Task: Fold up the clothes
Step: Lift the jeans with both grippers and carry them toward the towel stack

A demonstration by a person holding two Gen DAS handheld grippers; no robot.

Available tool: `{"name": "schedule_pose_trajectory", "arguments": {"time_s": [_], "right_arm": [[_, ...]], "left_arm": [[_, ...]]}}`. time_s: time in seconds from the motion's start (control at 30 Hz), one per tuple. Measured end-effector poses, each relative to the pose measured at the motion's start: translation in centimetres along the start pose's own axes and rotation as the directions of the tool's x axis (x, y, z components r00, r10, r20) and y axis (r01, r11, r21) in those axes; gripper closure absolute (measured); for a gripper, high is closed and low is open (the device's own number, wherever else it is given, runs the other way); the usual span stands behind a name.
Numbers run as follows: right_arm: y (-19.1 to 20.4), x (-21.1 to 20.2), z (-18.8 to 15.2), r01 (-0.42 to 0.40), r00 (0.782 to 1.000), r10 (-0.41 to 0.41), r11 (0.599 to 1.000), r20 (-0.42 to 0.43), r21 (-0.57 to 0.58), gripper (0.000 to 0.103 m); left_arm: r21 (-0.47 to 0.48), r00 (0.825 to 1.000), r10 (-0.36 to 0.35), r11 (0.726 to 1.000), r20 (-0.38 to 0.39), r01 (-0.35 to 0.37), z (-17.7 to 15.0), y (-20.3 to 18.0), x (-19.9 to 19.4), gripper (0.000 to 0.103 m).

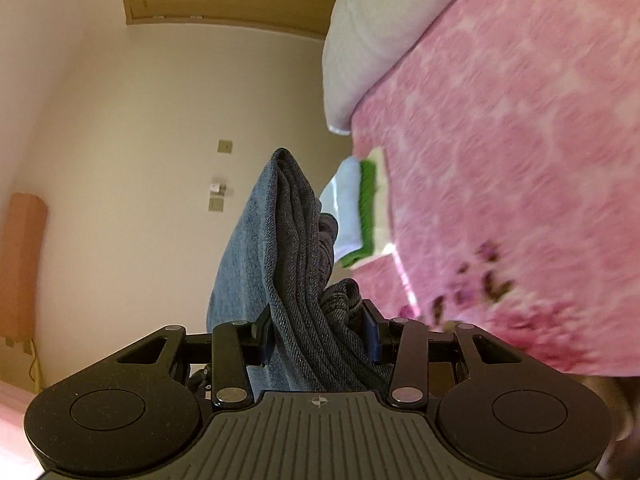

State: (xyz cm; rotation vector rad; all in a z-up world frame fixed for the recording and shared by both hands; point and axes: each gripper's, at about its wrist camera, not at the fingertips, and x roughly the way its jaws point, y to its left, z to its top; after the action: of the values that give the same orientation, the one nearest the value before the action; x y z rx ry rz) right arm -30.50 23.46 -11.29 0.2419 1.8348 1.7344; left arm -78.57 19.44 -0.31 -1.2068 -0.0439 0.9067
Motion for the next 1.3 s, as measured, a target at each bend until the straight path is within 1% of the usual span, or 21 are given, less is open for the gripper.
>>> {"name": "schedule_pose_trajectory", "arguments": {"time_s": [0.07,0.23,0.37,0.5,0.67,0.8,0.93,1.1,1.2,1.3], "right_arm": [[0.8,3.6,-0.2,-0.001,1.000,0.002,1.000,-0.012,0.018,0.061],[3.3,10.4,0.8,0.018,0.999,-0.018,1.000,-0.033,-0.001,0.061],[4.5,15.6,2.5,0.027,0.998,-0.029,0.999,-0.056,-0.026,0.061],[5.0,20.0,4.4,-0.001,0.995,-0.003,0.999,-0.103,-0.042,0.061],[5.3,24.5,6.2,-0.002,0.992,-0.002,1.000,-0.124,-0.027,0.061],[6.0,28.3,7.4,0.004,0.993,-0.006,1.000,-0.118,-0.016,0.061],[6.3,33.2,8.2,0.012,0.997,-0.011,1.000,-0.083,0.020,0.061],[6.7,40.4,8.4,0.020,1.000,-0.021,0.996,0.006,0.089,0.061],[7.0,44.6,8.7,0.020,0.998,-0.028,0.992,0.064,0.127,0.061],[7.8,48.5,10.1,0.017,0.991,-0.033,0.991,0.126,0.132,0.061]], "left_arm": [[-0.004,1.000,0.007,1.000,0.007,-0.007,2.8,1.8,-1.6,0.071],[-0.023,0.999,-0.001,1.000,0.047,0.002,7.6,5.3,-1.8,0.070],[-0.044,0.994,0.014,0.999,0.105,-0.009,10.3,7.3,-1.7,0.071],[-0.047,0.987,0.038,0.998,0.158,-0.031,12.7,8.6,-1.5,0.071],[-0.063,0.983,0.068,0.996,0.172,-0.058,16.2,10.4,-0.6,0.070],[-0.056,0.986,0.073,0.996,0.152,-0.065,20.9,12.8,0.9,0.070],[-0.036,0.991,0.079,0.996,0.103,-0.076,27.0,16.5,3.2,0.070],[0.020,0.997,0.072,0.997,0.017,-0.072,36.3,21.9,6.8,0.070],[0.057,0.998,0.059,0.997,-0.034,-0.057,42.1,25.3,9.8,0.070],[0.089,0.997,0.036,0.996,-0.068,-0.030,47.4,27.9,12.8,0.070]]}}
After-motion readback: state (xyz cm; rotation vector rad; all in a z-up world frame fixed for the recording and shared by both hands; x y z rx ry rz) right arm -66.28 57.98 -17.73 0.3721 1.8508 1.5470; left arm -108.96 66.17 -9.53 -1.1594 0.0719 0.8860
